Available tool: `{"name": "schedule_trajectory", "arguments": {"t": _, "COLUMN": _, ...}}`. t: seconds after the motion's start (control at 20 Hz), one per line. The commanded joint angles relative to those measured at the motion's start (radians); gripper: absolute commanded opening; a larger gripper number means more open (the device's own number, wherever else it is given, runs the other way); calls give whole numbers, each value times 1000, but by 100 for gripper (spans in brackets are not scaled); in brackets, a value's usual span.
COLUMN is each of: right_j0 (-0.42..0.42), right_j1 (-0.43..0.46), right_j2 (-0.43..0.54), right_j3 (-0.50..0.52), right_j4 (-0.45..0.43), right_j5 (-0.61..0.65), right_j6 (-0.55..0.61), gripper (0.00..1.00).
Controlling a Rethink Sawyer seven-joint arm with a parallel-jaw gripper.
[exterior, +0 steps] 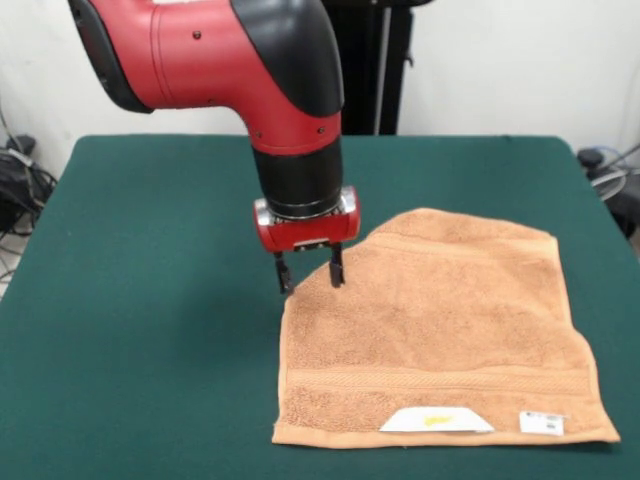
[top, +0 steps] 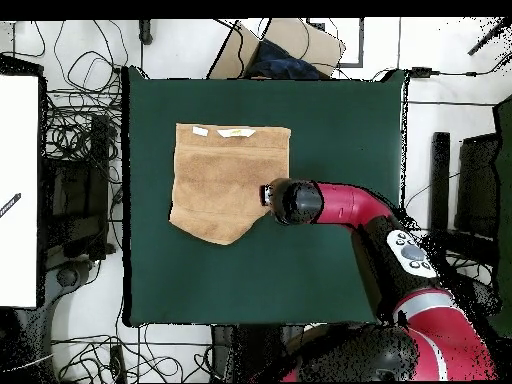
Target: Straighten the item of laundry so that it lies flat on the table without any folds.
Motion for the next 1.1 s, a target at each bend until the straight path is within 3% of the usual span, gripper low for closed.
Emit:
{"name": "schedule_trajectory", "arguments": {"t": 0.05, "right_j0": 49, "right_j1": 24, "right_j2": -93, "right_j3": 99, "right_j4": -24, "right_j5": -66, "right_j6": 188, "gripper": 100}}
{"name": "schedule_trajectory", "arguments": {"t": 0.95, "right_j0": 95, "right_j1": 10, "right_j2": -143, "right_j3": 145, "right_j4": 18, "right_j5": -121, "right_j6": 223, "gripper": 100}}
{"name": "schedule_trajectory", "arguments": {"t": 1.1, "right_j0": 110, "right_j1": 43, "right_j2": -152, "right_j3": 132, "right_j4": 26, "right_j5": -156, "right_j6": 236, "gripper": 100}}
